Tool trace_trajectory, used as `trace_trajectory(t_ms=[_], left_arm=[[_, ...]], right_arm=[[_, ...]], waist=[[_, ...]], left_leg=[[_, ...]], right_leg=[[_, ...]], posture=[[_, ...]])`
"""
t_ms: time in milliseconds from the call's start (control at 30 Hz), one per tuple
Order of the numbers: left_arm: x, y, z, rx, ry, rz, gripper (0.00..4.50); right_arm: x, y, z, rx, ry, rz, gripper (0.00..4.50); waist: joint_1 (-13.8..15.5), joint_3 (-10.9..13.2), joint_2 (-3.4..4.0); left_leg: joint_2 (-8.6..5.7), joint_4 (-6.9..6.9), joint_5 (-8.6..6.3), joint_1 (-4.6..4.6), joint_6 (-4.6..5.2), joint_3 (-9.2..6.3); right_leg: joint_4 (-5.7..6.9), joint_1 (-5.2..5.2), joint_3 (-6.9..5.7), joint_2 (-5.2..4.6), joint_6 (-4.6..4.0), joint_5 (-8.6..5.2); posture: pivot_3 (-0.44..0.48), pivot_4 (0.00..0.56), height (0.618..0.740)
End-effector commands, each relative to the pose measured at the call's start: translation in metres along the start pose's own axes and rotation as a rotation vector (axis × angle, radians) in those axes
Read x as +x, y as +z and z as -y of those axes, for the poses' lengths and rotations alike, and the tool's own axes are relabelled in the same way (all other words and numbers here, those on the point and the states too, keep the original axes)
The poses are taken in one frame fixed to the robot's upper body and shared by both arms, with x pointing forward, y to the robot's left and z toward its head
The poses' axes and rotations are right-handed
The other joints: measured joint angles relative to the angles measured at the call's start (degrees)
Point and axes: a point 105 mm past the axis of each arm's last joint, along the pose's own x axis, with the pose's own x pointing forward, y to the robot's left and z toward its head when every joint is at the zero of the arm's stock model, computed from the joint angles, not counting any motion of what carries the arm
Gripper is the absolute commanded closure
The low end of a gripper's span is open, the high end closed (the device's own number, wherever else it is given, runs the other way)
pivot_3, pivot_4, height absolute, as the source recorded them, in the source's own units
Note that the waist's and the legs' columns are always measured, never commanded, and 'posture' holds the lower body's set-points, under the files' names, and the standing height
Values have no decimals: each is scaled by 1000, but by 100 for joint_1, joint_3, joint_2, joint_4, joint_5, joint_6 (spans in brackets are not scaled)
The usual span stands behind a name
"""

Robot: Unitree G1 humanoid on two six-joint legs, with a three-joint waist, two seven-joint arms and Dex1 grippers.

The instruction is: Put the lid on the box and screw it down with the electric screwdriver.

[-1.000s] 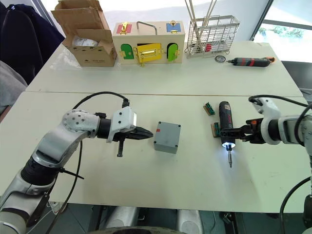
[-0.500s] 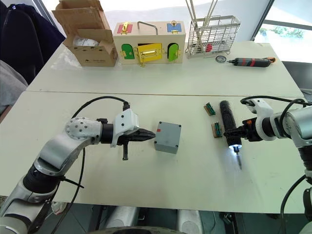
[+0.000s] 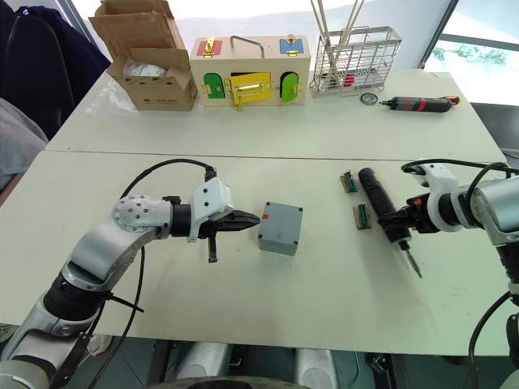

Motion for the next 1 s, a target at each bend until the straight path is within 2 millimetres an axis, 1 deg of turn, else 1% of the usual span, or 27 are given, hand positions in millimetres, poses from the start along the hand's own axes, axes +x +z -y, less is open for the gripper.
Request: trace_trajectory(t_ms=[33, 167, 300, 467, 567, 600, 633, 733, 767, 867, 967, 1000], left_arm=[[1, 4, 0, 32, -2, 19, 4500], [4, 5, 0, 37, -12, 29, 4500], [9, 7, -1, 49, -27, 39, 4500], [10, 7, -4, 57, -27, 39, 4500], [10, 6, -4, 57, -23, 38, 4500], [9, 6, -5, 57, -20, 37, 4500], [9, 6, -5, 56, -19, 37, 4500], [8, 5, -5, 52, -13, 35, 4500], [8, 4, -5, 50, -11, 34, 4500], [8, 3, -5, 48, -8, 33, 4500], [8, 2, -6, 49, -5, 29, 4500], [7, 2, -6, 50, -5, 27, 4500]], right_arm=[[-37, 12, 24, 71, -127, 96, 2589], [-39, -1, 26, 127, -136, 82, 2589], [-30, -20, 20, 203, -96, 46, 2589], [-18, -31, 20, 210, -103, 14, 2589], [-15, -34, 19, 184, -101, -3, 2589], [-15, -34, 19, 174, -98, -7, 1577], [-14, -34, 18, 169, -96, -9, 1349], [-16, -30, 23, 148, -127, 4, 252], [-17, -28, 25, 144, -138, 11, 24], [-26, -11, 24, 119, -134, 77, 24], [-46, 21, 29, 11, -183, 210, 24], [-53, 33, 26, -34, -183, 269, 24]], waist=[[-22, 0, 2], [-45, -1, 4], [-37, -2, 6], [-41, -3, 7], [-43, -3, 5], [-43, -3, 4], [-44, -4, 5], [-40, -4, 6], [-40, -4, 6], [-44, -4, 5], [-45, -3, 8], [-44, -3, 8]], left_leg=[[0, -2, 0, -4, 0, 2], [9, -8, 0, -8, 0, 8], [9, -6, 0, -7, 0, 10], [9, -6, 0, -7, 0, 13], [9, -3, 0, -6, 0, 14], [9, -2, 0, -5, 0, 14], [9, -2, 0, -3, 0, 13], [9, -3, 0, -3, 0, 13], [9, -3, 0, -3, 0, 13], [8, -2, 0, -3, 0, 13], [9, -3, 0, -3, 0, 14], [9, -3, 0, -4, 0, 15]], right_leg=[[1, -6, 1, 0, 0, 0], [4, -17, 1, 4, 0, 0], [9, -18, 2, 4, 0, 0], [10, -19, 5, 5, 0, 0], [9, -16, 6, 5, 0, 0], [8, -14, 6, 5, 0, 0], [8, -12, 5, 5, 0, 0], [9, -13, 5, 5, 0, 0], [9, -13, 6, 5, 0, 0], [9, -13, 6, 5, 1, 0], [9, -16, 6, 6, 0, 0], [9, -17, 7, 6, 0, 0]], posture=[[0, 150, 731], [0, 150, 731], [0, 150, 731], [0, 150, 731], [0, 150, 731], [0, 150, 731], [0, 150, 731], [0, 150, 731], [0, 150, 731], [0, 150, 731], [0, 150, 731], [0, 150, 731]])
